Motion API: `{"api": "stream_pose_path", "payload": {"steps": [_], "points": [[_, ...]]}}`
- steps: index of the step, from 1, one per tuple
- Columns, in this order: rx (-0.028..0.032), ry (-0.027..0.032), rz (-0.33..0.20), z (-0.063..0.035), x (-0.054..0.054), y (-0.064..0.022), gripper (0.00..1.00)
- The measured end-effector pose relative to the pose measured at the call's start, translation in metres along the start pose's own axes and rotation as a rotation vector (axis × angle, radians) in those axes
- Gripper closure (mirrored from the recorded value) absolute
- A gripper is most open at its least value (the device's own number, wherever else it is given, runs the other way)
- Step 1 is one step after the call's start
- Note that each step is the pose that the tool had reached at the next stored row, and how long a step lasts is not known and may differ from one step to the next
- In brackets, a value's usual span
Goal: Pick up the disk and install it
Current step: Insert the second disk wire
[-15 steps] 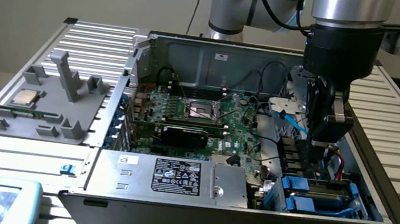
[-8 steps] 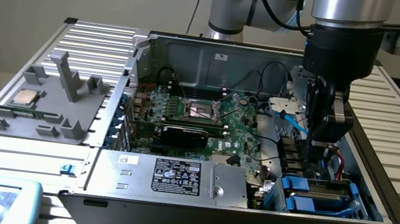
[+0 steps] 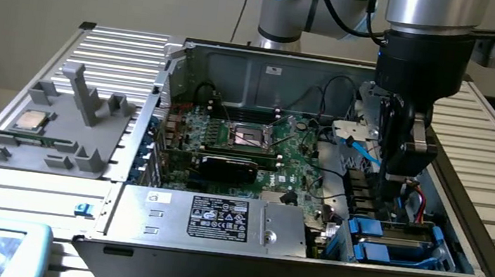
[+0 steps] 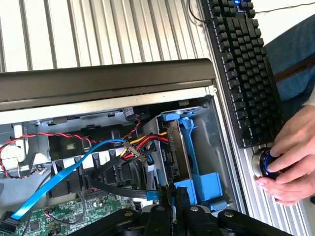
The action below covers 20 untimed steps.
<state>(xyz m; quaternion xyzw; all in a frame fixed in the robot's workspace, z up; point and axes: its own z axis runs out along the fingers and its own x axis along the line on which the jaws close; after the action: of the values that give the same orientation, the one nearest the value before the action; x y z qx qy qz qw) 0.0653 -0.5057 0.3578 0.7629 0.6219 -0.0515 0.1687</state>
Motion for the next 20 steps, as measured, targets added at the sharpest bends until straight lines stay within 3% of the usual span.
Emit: {"api": "stream_pose_path", "payload": {"steps": [4,9,11,15,20], "points": [[0.0020,0.0023,0.000,0.0005,0.000,0.0013,0.84],[0.0203,0.0171,-0.003,0.0024,-0.002,0.0084,0.84],[0.0319,0.0283,-0.004,0.0030,-0.003,0.0109,0.84],[0.0615,0.0547,-0.008,0.0041,-0.004,0.0144,0.84],[0.1048,0.0918,-0.013,0.0052,-0.005,0.0183,0.84]]}}
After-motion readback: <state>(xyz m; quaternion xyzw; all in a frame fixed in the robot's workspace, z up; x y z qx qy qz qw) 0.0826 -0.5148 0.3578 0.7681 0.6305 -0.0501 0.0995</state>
